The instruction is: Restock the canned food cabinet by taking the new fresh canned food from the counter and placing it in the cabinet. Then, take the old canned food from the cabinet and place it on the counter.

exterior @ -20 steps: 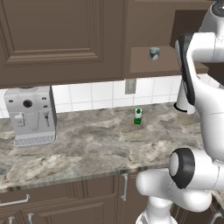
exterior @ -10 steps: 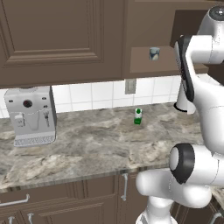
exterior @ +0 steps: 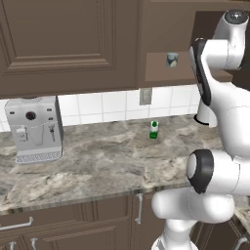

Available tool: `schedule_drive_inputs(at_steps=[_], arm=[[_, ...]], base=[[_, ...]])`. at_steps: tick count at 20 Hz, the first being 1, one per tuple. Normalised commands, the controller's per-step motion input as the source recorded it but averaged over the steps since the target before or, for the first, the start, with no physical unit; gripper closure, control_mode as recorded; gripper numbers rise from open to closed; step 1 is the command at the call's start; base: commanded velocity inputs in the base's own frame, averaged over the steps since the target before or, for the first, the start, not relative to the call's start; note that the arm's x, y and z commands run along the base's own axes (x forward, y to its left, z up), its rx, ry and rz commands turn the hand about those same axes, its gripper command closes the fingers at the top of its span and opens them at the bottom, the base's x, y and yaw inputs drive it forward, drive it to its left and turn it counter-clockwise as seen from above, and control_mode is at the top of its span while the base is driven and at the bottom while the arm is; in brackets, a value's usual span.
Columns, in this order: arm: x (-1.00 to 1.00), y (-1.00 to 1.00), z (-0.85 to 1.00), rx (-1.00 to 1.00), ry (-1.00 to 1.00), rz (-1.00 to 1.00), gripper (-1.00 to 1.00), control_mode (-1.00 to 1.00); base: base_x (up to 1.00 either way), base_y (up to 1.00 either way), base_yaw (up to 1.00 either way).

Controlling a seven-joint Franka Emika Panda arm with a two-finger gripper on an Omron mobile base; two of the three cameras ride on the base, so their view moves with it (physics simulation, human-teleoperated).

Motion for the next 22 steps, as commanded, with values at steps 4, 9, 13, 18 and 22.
schedule_drive_inputs(at_steps=[4,9,13,18,22], arm=[[0.47,0.00,-0.09,0.00,0.00,0.00,-1.00,-1.00],[0.44,-0.12,-0.13,0.00,0.00,0.00,-1.00,-1.00],[0.33,-0.28,-0.05,0.00,0.00,0.01,-1.00,-1.00],[0.06,-0.44,-0.02,0.00,0.00,0.00,-1.00,-1.00],[0.09,-0.09,0.00,0.00,0.00,0.00,-1.00,-1.00]], base=[[0.00,0.00,0.00],[0.00,0.00,0.00],[0.00,0.00,0.00],[0.00,0.00,0.00],[0.00,0.00,0.00]])
